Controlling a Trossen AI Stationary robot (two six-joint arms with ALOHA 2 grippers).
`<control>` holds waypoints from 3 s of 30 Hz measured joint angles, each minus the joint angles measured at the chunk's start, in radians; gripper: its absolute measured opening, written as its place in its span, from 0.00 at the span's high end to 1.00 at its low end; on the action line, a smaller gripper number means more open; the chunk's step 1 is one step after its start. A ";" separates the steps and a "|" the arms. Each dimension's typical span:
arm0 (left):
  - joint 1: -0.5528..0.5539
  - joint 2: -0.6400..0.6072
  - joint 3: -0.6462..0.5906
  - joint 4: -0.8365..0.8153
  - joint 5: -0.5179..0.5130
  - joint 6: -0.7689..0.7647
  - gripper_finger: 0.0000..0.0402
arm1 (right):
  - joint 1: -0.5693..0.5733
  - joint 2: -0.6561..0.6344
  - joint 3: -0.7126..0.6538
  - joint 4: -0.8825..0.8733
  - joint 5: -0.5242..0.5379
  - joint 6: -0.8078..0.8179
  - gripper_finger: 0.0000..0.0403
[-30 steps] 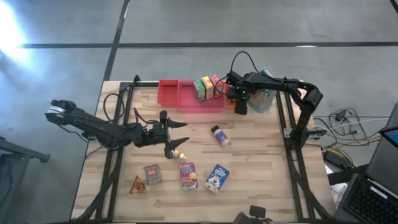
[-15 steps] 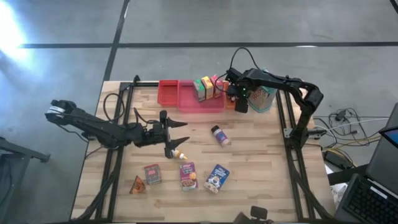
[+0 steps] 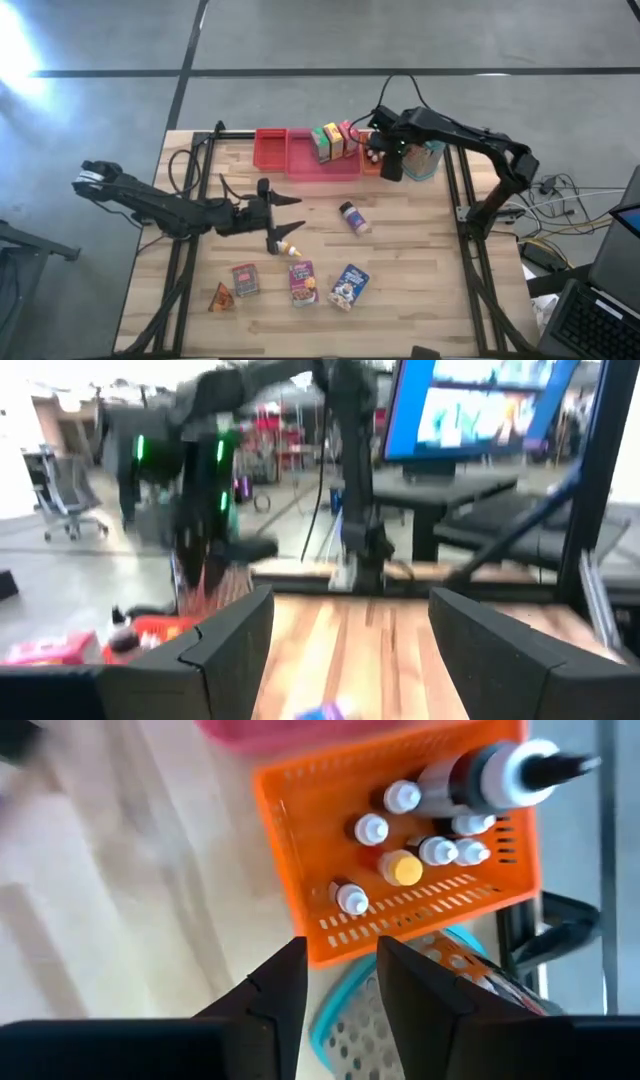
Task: Pick & Place Kitchen Items
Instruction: Put the yellow food coloring bottle into the orange bin
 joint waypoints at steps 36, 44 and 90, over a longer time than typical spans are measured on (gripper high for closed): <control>0.007 0.294 0.450 -1.516 0.141 0.243 0.32 | 0.362 -0.277 -0.019 0.005 0.001 0.325 0.80; 0.007 0.500 0.552 -1.515 0.232 0.269 0.32 | 0.362 -0.276 -0.019 0.004 0.001 0.330 0.77; 0.103 0.619 0.476 -1.464 0.362 0.217 0.36 | 0.362 -0.276 -0.073 0.017 0.002 0.324 0.83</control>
